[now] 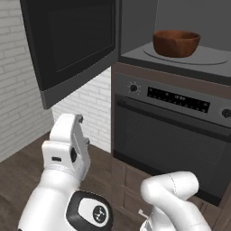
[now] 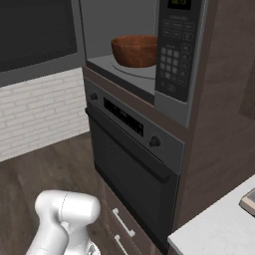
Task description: Pick the squash from the sink and place it in the bowl. Then pick the bowl and place it in the microwave. Then close the microwave door and press the start button.
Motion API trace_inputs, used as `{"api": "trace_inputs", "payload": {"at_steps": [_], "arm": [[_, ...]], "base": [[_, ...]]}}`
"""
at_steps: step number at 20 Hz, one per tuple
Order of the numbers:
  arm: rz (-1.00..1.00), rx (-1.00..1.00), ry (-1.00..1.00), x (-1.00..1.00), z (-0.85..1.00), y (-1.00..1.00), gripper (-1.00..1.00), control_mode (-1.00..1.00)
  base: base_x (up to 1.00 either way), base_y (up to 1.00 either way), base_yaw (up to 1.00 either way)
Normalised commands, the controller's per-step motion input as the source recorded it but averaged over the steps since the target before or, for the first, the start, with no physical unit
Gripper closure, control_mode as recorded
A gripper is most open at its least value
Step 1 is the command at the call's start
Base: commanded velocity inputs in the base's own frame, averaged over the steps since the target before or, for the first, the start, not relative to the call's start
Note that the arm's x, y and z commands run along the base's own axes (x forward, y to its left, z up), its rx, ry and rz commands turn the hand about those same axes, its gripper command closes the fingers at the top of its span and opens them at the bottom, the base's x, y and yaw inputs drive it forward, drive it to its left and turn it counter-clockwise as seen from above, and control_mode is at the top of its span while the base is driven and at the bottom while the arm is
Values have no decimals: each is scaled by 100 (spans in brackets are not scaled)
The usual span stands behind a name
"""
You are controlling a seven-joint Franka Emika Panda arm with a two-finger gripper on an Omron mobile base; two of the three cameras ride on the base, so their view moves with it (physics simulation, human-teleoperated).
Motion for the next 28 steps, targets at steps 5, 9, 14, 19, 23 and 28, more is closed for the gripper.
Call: {"api": "trace_inputs", "payload": {"at_steps": [5, 9, 14, 19, 23, 28], "arm": [[-8, -2, -1, 48, -24, 53, -100, -100], [-12, -4, 0, 65, -14, 53, -100, -100], [-11, -4, 0, 69, -14, 49, -100, -100], [-11, -4, 0, 51, -28, 59, -100, -100], [-9, 0, 0, 31, -43, 52, -100, -100], [-8, 0, 0, 56, -24, 43, -100, -100]], "base": [[0, 0, 0], [0, 0, 0], [0, 0, 0], [0, 0, 0], [0, 0, 0], [0, 0, 0]]}}
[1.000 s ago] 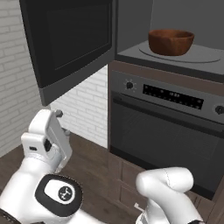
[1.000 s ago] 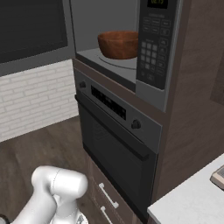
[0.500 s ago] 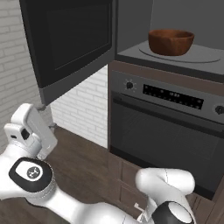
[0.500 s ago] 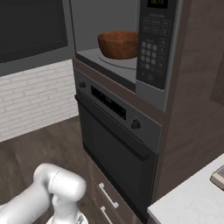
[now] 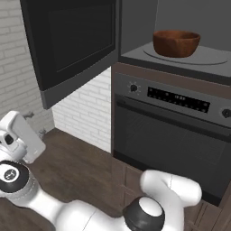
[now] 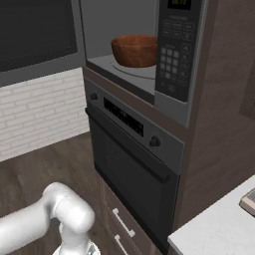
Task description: Pick the squash from the sink and place it in the bowl. Then pick the bowl and place it in the microwave. Then close the microwave door and press the start button.
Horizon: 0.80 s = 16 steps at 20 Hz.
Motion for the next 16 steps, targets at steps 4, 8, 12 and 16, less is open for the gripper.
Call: {"api": "trace_inputs", "payload": {"at_steps": [4, 8, 12, 16], "arm": [[-5, 0, -1, 86, -5, 19, -100, -100], [-4, 0, -6, 56, 0, 0, -100, -100], [-3, 0, -12, 42, 0, 0, -100, -100], [-3, 0, -18, 39, 16, -1, -100, -100]], "base": [[0, 0, 0], [0, 0, 0], [0, 0, 0], [0, 0, 0]]}}
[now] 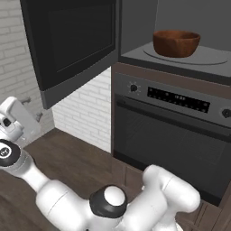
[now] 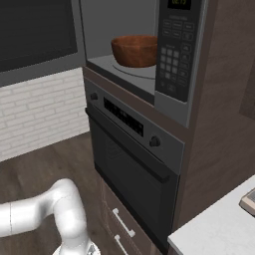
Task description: Pick the squash from the sink and place it in the bowl. Then pick the bowl and place it in the microwave. Then close the microwave door and press the start button.
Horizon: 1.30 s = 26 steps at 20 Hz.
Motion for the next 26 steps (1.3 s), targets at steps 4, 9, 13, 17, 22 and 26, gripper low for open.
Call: {"api": "trace_inputs", "payload": {"at_steps": [4, 9, 13, 17, 22, 26], "arm": [[0, 2, -23, 22, 40, -10, -100, -100], [0, 5, -23, 6, 47, -22, -100, -100], [0, 11, -19, 5, 48, -50, -100, -100], [1, 13, -20, -1, 39, -60, -100, -100], [3, 14, -24, -22, 47, -66, -100, -100], [4, 17, -24, -39, 43, -86, -100, -100]], "base": [[0, 0, 0], [0, 0, 0], [0, 0, 0], [0, 0, 0], [0, 0, 0], [0, 0, 0]]}}
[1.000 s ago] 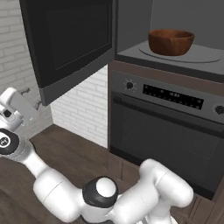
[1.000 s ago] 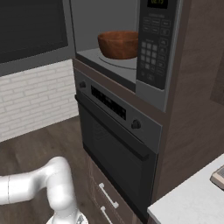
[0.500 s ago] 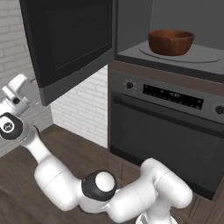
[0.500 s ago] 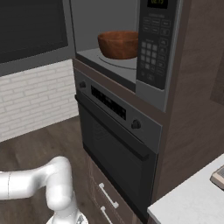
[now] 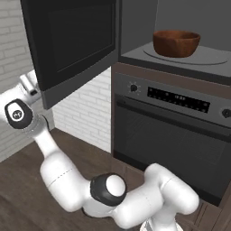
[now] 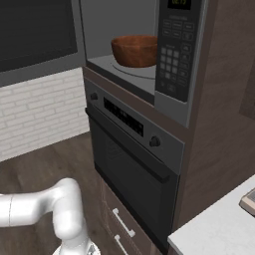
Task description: Pick the squash from the sink and place it in the bowl. Then pick the bowl and place it in the microwave. Then close the microwave door and press the start button.
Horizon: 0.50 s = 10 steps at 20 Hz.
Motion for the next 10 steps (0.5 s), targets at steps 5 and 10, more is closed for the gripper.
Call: {"api": "trace_inputs", "payload": {"at_steps": [5, 10], "arm": [[5, 20, -22, -50, 40, -92, -100, -100], [6, 26, -22, -63, 25, -99, -100, -100]], "base": [[0, 0, 0], [0, 0, 0]]}}
